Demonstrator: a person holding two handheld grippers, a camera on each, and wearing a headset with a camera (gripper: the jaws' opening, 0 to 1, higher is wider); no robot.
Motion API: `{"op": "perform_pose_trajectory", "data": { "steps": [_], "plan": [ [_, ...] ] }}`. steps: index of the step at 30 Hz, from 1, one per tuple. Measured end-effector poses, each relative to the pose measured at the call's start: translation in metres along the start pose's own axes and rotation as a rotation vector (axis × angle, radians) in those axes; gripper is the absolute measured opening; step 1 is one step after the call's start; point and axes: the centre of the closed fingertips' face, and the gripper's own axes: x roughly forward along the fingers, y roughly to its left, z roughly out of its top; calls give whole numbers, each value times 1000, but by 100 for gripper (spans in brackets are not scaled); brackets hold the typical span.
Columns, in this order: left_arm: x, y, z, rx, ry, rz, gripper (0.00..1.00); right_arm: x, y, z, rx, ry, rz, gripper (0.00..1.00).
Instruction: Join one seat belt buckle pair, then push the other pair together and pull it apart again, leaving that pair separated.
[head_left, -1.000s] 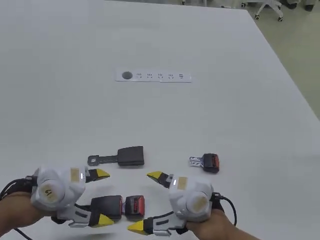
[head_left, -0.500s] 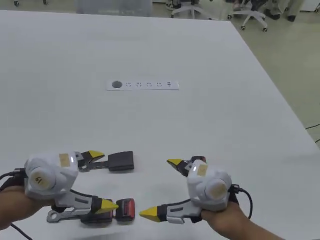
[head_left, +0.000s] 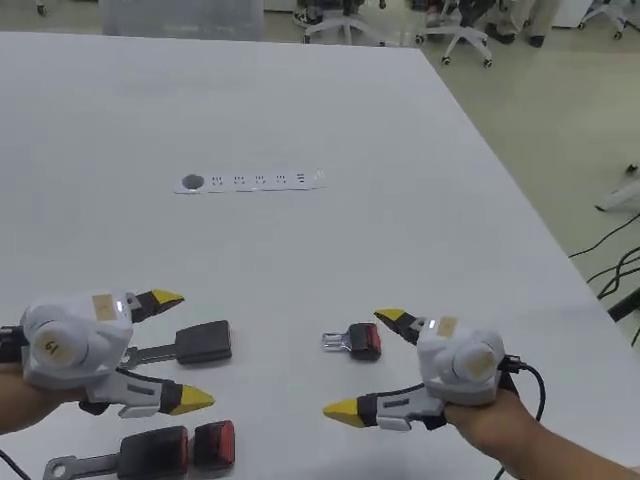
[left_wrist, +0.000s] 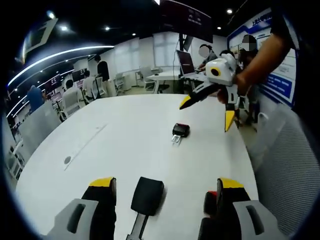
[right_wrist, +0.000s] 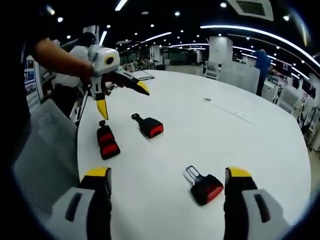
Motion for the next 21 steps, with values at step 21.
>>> {"op": "perform_pose_trajectory", "data": {
  "steps": [21],
  "plan": [
    [47,18,-27,2,87,-78,84,7,-34,-32,-33,87,83,90]
  ]
}}
